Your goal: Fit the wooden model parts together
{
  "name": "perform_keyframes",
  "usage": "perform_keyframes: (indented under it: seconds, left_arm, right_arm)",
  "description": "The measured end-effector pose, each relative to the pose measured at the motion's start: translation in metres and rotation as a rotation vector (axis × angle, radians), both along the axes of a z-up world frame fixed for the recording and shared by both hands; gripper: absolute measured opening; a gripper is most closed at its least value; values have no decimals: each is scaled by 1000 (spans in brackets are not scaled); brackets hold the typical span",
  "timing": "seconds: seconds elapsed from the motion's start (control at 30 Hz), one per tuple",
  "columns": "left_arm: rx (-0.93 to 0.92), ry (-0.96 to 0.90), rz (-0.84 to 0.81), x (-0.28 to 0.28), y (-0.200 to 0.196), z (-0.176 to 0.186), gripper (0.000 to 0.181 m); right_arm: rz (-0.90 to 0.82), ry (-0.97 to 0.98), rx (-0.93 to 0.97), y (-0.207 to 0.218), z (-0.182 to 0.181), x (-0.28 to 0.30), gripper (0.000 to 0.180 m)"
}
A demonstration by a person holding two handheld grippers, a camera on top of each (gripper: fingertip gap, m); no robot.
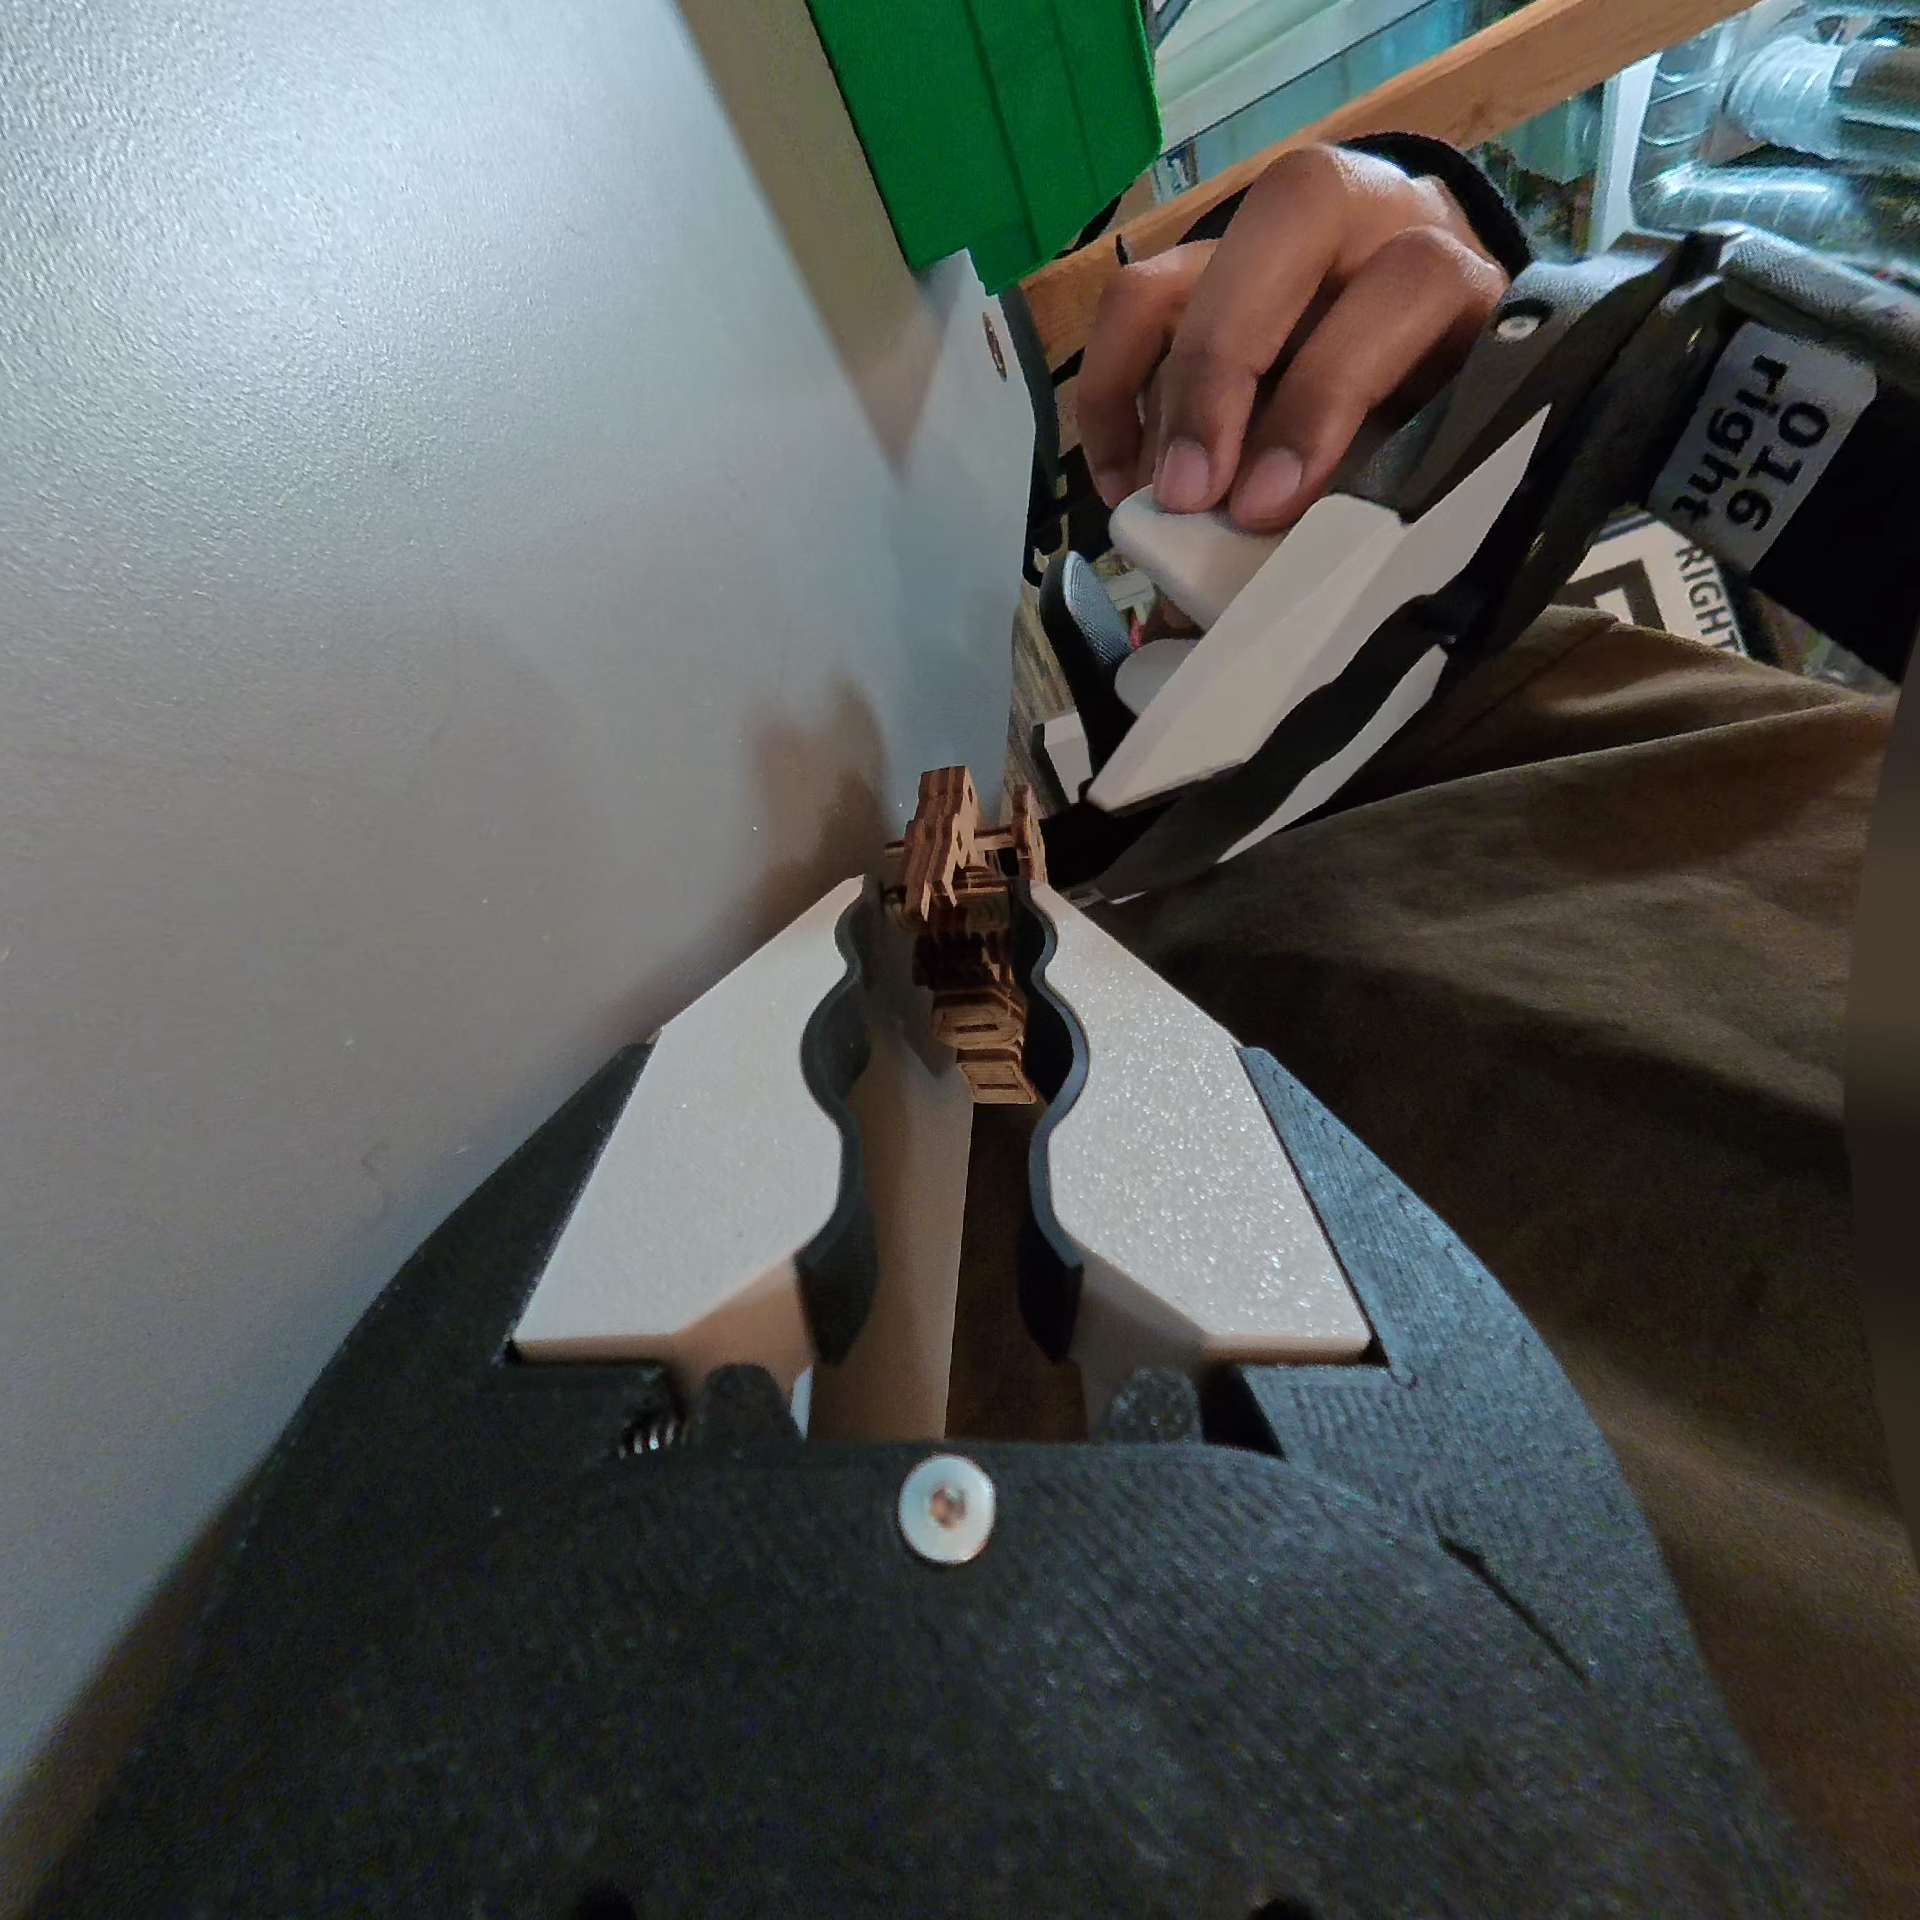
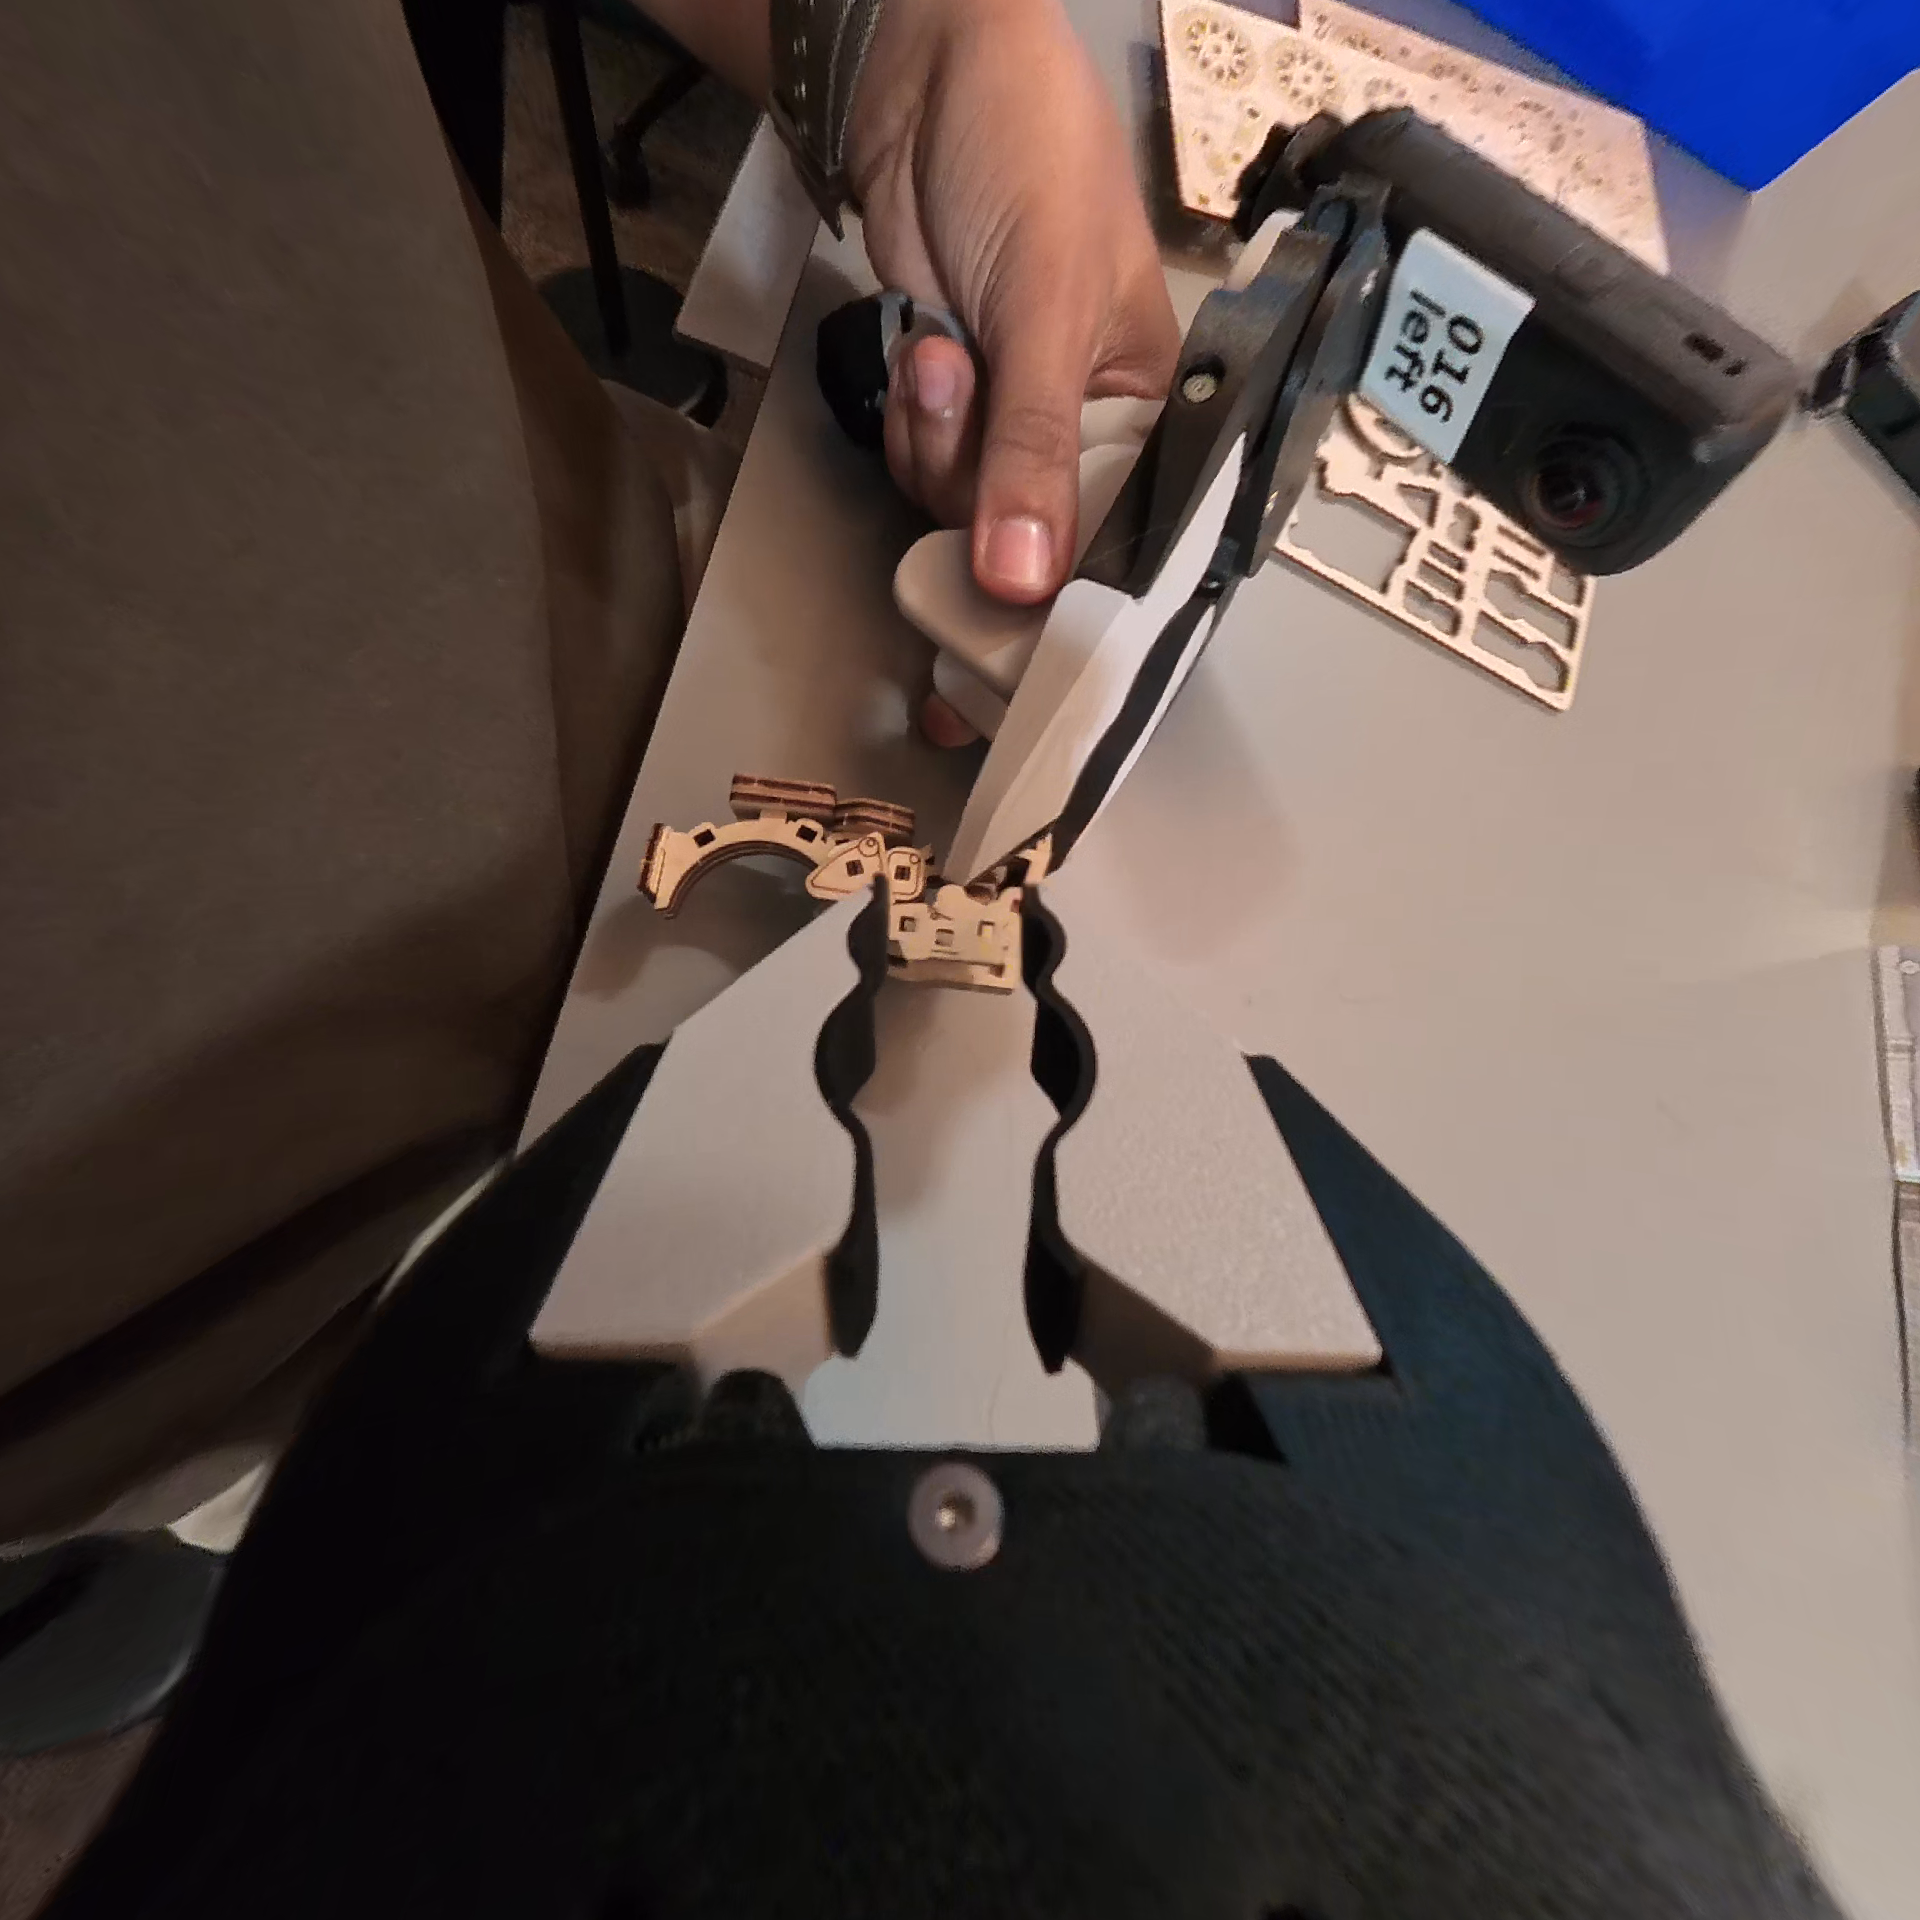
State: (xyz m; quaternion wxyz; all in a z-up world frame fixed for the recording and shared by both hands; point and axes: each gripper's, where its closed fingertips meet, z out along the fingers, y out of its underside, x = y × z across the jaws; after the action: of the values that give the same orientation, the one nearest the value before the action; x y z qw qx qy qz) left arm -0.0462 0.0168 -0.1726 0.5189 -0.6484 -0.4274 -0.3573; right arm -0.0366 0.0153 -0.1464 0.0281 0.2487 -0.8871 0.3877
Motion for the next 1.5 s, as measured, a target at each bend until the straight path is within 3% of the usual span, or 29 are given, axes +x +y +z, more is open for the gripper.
perform_keyframes:
  seconds: [0.3,0.43,0.5,0.67,0.73,0.83,0.97,1.5]
  left_arm:
    - [-1,4,9,-1,0,0,21]
    - [-2,11,35,-4,-2,0,20]
    - [-3,12,35,-4,-2,0,21]
    - [0,4,34,-5,-2,0,20]
    - [1,1,34,-5,-1,0,21]
    - [1,0,33,-5,-1,0,20]
    - [4,-4,32,-5,-1,0,20]
    - [-3,5,42,-6,-2,0,20]
  right_arm:
    - [-203,-220,-299,-8,39,-13,28]
    - [-415,-552,-490,-9,48,-23,21]
    - [-515,-655,-494,-4,34,-32,15]
    - [-566,-501,-444,8,15,-43,12]
    - [-521,-547,-435,5,14,-36,12]
    - [-380,-618,-419,-1,17,-11,29]
    - [-332,-450,-358,-4,2,-3,44]
    - [-335,-410,-293,-7,-9,-1,47]
